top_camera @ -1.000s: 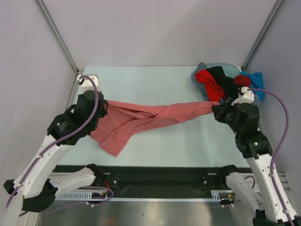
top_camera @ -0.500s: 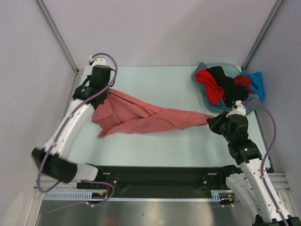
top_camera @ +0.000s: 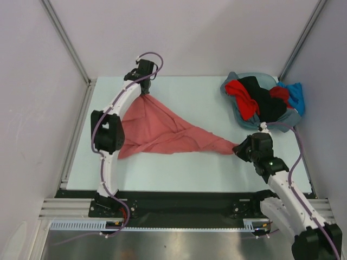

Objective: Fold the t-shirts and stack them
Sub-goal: Flatten the tshirt out

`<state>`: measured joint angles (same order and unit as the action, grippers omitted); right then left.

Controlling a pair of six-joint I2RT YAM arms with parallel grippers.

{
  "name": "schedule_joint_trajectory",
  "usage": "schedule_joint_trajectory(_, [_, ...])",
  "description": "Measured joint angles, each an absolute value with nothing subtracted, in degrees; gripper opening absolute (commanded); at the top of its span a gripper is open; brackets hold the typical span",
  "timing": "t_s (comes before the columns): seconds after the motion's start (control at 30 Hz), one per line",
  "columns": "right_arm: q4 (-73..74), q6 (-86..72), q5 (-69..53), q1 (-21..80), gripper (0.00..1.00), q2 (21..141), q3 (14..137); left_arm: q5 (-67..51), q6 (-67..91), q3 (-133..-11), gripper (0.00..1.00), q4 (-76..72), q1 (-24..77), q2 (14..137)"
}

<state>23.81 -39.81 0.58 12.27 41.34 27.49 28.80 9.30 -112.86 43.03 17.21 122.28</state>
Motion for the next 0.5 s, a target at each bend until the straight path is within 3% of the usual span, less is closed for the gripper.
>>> schedule_joint_trajectory(0.1, [20.3, -38.9, 0.9, 12.4, 0.0, 47.4, 27.5, 28.7, 7.0, -123.5, 0.01, 42.8, 17.0, 129.4])
schedule_joint_trajectory(0.17, [17.9, -38.2, 1.1, 12.4, 0.02, 52.5, 27.7, 28.2, 5.7, -129.8, 0.06, 42.3, 16.8, 133.9])
schedule_joint_trajectory(0.33, [13.4, -36.4, 1.2, 12.8, 0.01, 62.1, 28.9, 25.8, 4.3, -134.0, 0.27, 40.8, 16.1, 138.9])
schedule_joint_trajectory(0.37, [12.9, -36.1, 1.2, 13.0, 0.01, 63.4, 29.2, 25.3, 4.3, -134.0, 0.37, 40.6, 15.9, 139.3])
schedule_joint_trajectory(0.4, [12.5, -35.8, 1.2, 13.1, 0.01, 64.2, 29.5, 25.0, 4.3, -134.0, 0.58, 40.3, 15.8, 139.5])
schedule_joint_trajectory(0.5, [11.9, -34.6, 1.2, 13.6, 0.05, 65.5, 29.7, 25.2, 5.7, -134.0, 0.87, 39.9, 15.3, 139.5])
